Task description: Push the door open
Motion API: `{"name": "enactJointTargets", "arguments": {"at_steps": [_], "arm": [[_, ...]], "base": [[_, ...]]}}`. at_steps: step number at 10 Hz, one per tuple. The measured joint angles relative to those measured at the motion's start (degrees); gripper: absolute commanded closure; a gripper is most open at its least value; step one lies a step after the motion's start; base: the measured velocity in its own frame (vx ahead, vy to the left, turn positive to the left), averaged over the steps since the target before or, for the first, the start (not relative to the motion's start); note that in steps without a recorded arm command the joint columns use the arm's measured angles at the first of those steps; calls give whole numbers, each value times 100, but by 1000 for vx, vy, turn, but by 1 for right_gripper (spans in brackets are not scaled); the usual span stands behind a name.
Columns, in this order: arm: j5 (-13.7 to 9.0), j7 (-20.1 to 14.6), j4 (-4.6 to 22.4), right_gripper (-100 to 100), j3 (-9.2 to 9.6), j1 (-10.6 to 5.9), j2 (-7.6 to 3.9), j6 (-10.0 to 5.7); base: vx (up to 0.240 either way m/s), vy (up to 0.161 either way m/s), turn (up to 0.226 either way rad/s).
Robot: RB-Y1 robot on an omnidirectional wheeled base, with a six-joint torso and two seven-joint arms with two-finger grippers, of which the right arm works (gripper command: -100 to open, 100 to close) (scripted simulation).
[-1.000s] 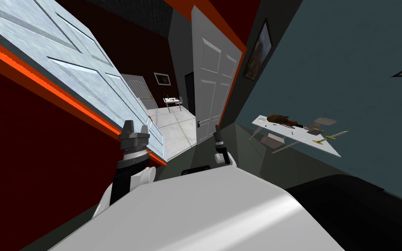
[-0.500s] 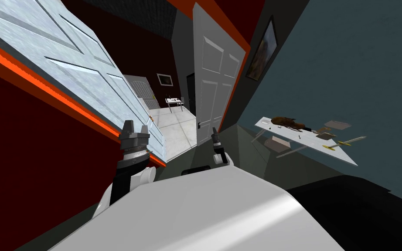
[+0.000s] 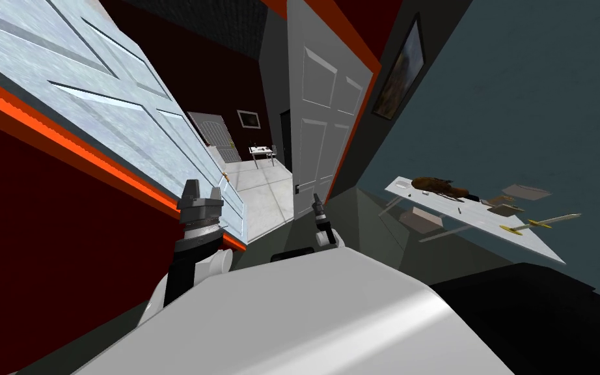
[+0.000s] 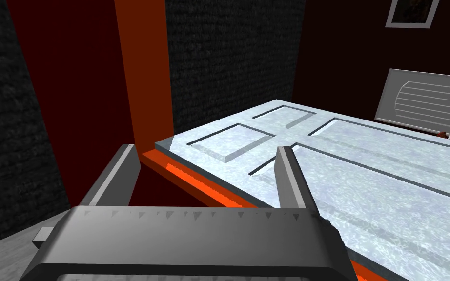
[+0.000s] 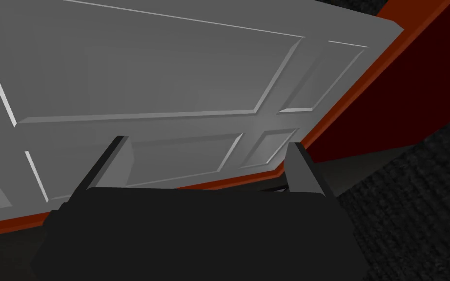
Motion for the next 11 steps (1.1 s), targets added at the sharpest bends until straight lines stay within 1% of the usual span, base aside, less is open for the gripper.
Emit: {"name": "enactJointTargets", "arguments": {"at_steps": [2,4,5,6,7,9,11], "arm": [[-11,-36,228,-100,19,-59,-18,-26],[-13,-59,480,-100,48,-169,4,-28],[-19,-78,616,-100,61,-202,-7,-47],[-23,-93,836,-100,74,-287,11,-89],[-20,-106,977,-100,109,-312,29,-99],[-24,-136,1319,-100,156,-435,63,-128],[-34,-165,1604,-100,167,-549,74,-153]], "base": [[60,-47,53],[50,-40,30],[76,-52,66],[83,-70,85],[83,-75,69],[70,-61,40],[66,-51,48]]}}
